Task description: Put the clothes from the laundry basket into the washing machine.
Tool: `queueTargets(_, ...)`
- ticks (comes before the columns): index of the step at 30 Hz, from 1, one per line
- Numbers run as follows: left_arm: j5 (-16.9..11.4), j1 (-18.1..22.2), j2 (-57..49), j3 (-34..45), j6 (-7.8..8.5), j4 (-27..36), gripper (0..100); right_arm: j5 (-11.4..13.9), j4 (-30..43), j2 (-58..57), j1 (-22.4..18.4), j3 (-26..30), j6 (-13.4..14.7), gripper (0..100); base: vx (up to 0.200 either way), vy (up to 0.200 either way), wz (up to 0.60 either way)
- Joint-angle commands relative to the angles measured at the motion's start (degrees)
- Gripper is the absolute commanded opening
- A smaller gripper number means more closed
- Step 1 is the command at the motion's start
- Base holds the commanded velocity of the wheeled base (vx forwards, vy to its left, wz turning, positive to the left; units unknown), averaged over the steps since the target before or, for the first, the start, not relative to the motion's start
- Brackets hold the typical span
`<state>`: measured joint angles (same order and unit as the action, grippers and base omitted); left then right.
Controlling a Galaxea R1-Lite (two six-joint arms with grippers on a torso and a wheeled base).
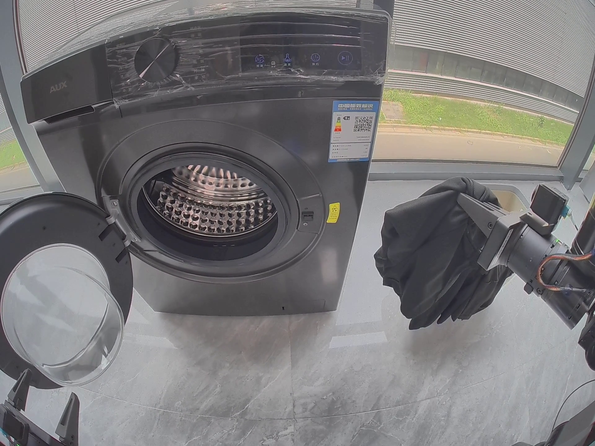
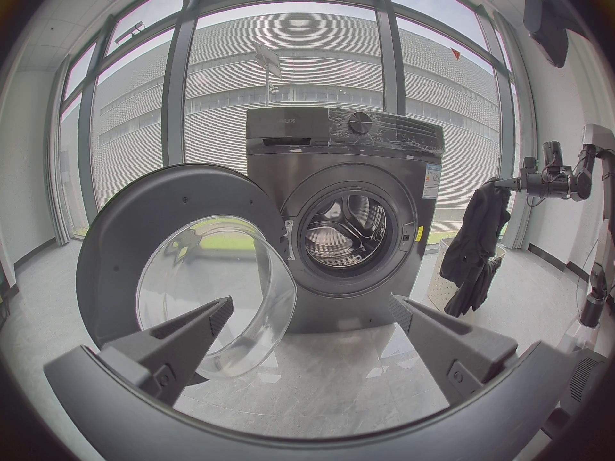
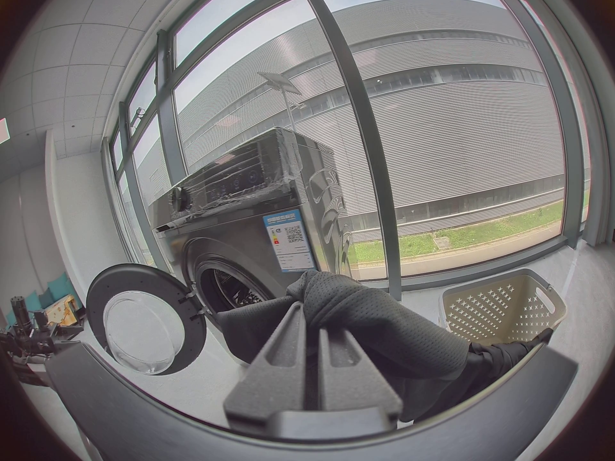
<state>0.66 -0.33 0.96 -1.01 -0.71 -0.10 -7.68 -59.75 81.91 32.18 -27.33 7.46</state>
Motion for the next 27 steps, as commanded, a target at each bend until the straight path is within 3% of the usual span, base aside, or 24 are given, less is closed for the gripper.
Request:
queueTargets(1,-0.04,-0.02,-0.96,1.01,-0.08,0.01,100,0.03,-0.02,0.09,-0.02,0.09,0.01,0,0.000,0.000,0.00)
queueTargets(17,0.04,-0.02,-0.96,1.01,-0.08,0.01,100,0.12,0.07,0.18,-0.02,0.09,0.01,0,0.000,0.188,0.00)
queueTargets(27,0.04,-0.02,-0.96,1.01,0.00,0.01,100,0.12,0.07,0.18,-0.02,0.26,0.01,0,0.000,0.000,0.00)
